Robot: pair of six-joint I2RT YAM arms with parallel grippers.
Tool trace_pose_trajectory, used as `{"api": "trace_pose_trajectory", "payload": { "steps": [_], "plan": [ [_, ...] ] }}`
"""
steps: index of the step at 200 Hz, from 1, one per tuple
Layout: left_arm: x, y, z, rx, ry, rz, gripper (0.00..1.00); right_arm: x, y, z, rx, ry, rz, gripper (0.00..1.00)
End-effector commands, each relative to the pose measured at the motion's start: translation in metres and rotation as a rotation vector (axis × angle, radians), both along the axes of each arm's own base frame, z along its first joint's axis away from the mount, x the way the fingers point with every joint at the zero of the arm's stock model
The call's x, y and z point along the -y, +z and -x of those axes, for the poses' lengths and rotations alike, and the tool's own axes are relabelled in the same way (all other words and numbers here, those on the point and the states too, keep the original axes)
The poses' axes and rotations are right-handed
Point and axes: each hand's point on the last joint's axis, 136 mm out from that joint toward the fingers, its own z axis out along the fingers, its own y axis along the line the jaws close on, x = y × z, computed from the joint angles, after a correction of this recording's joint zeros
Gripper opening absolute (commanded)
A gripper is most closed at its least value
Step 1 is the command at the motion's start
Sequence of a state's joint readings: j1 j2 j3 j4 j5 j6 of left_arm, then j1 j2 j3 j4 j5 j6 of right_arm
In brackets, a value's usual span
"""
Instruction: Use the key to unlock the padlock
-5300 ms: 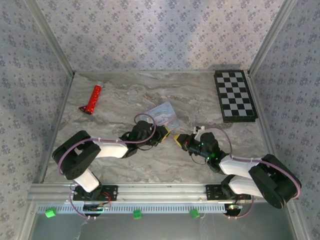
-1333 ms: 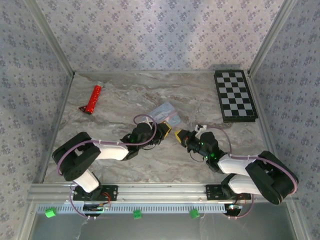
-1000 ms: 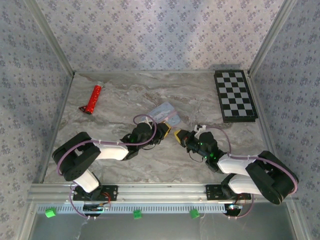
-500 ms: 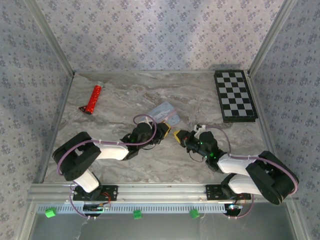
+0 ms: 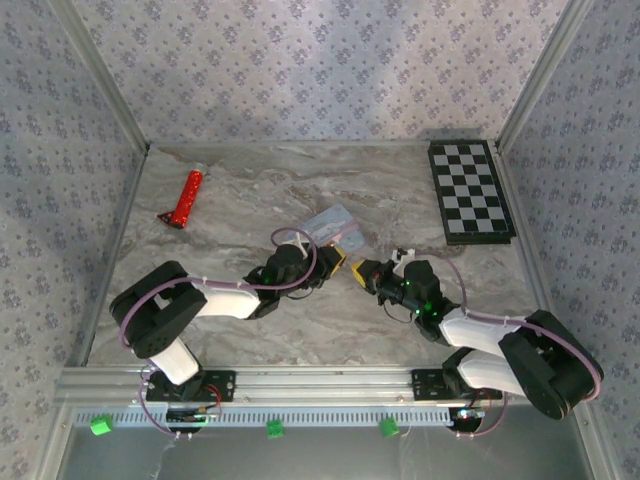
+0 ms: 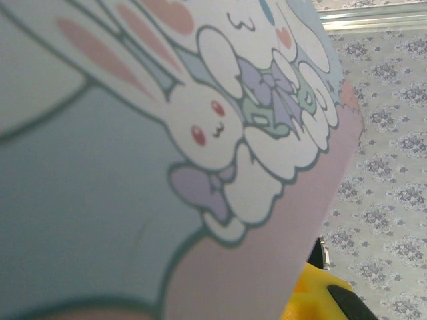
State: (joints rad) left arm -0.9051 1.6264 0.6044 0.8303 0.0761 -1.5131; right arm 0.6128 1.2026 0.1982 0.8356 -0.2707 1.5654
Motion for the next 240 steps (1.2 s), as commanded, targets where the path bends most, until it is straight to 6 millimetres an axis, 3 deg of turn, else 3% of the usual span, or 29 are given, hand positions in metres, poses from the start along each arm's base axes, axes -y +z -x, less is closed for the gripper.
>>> {"api": "trace_pose_trajectory", "payload": {
  "steps": [1, 68, 151, 192, 240],
  "plan": [
    [0.047, 0.061, 0.041, 0.116, -0.264, 0.168, 0.00, -0.022, 0.045, -0.003, 0.104, 0.073, -0.106, 0.00],
    [0.052, 0.068, 0.047, 0.154, -0.302, 0.195, 0.00, -0.004, 0.038, -0.009, 0.083, 0.041, -0.125, 0.00],
    [0.057, 0.074, 0.048, 0.171, -0.320, 0.209, 0.00, -0.011, 0.049, -0.009, 0.116, 0.073, -0.113, 0.00],
    [0.058, 0.067, 0.049, 0.155, -0.324, 0.197, 0.00, -0.020, 0.074, -0.009, 0.215, 0.131, -0.117, 0.00],
    [0.061, 0.071, 0.051, 0.161, -0.332, 0.207, 0.00, -0.014, 0.068, -0.011, 0.209, 0.119, -0.099, 0.00]
  ]
}}
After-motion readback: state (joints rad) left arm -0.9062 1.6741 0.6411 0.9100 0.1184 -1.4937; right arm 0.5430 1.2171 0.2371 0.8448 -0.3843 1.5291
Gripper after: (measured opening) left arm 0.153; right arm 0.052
